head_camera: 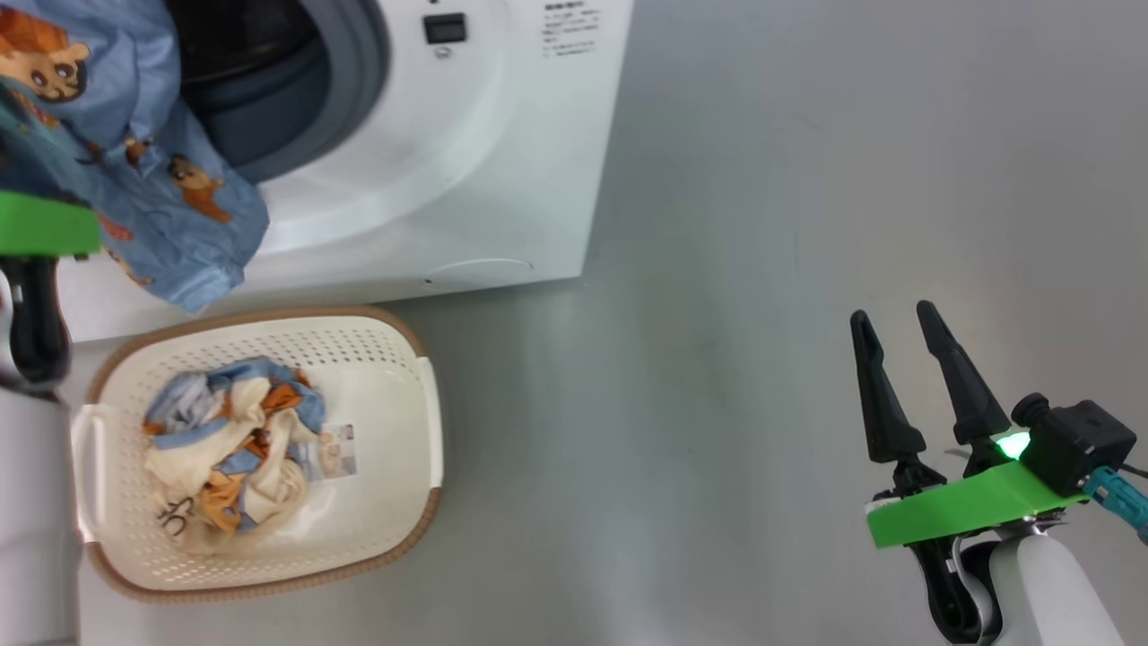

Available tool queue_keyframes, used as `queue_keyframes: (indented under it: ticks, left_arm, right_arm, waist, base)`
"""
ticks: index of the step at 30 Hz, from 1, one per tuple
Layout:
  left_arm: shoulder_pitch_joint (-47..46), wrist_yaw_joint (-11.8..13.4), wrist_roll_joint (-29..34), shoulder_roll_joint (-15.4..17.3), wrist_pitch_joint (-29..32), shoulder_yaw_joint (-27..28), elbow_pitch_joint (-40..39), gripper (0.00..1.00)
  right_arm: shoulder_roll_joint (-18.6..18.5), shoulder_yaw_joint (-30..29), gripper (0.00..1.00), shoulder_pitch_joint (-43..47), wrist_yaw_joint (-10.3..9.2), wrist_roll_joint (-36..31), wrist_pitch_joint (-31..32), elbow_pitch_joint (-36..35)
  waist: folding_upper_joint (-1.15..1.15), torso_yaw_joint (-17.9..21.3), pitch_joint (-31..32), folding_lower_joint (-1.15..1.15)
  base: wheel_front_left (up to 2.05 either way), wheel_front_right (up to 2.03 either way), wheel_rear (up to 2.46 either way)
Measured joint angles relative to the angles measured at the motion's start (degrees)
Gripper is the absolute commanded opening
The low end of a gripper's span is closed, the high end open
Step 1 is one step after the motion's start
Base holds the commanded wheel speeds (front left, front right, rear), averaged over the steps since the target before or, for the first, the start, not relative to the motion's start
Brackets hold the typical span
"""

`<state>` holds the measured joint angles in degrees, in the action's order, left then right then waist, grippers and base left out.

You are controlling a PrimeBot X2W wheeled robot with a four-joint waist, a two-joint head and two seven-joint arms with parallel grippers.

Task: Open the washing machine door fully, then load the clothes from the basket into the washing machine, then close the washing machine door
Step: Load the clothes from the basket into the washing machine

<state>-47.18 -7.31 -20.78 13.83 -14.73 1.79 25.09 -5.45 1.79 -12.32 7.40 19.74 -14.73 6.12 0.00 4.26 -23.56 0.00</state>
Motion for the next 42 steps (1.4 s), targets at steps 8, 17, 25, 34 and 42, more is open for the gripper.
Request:
queue_keyframes:
  ticks: [8,17,25,34,42]
  left_arm:
    - [-5.94,0.0,-5.02,1.29,0.01,-3.36,13.15,0.0]
    - [-13.56,0.0,-9.25,5.35,0.01,-9.87,25.16,0.0]
    - [-20.9,0.0,-8.86,8.5,0.02,-9.54,23.94,0.0]
    - [-22.87,0.0,-2.47,7.75,-0.05,-0.58,10.87,0.06]
    - [-21.31,0.0,-1.89,6.8,-0.05,-0.47,14.48,1.0]
  right_arm:
    - [0.69,1.42,1.0,-0.8,0.0,0.0,0.0,-0.1]
    - [1.68,3.01,1.0,-2.27,0.0,0.0,0.0,-0.79]
    - [1.86,3.72,1.0,-3.34,0.0,0.0,0.0,-1.3]
    - [2.08,4.76,1.0,-5.05,0.0,0.0,0.0,-1.74]
    - [2.15,4.89,1.0,-5.38,0.0,0.01,0.0,-1.74]
  waist:
    - [0.0,2.67,-2.83,0.0]
    - [0.0,5.08,-5.93,0.01]
    - [0.0,6.67,-8.32,0.0]
    - [0.0,7.73,-10.56,0.01]
    - [0.0,8.06,-11.34,0.0]
  base:
    - [0.0,0.0,0.0]
    - [0.0,0.0,0.0]
    - [0.0,0.0,0.0]
    - [0.0,0.0,0.0]
    - [0.0,0.0,0.0]
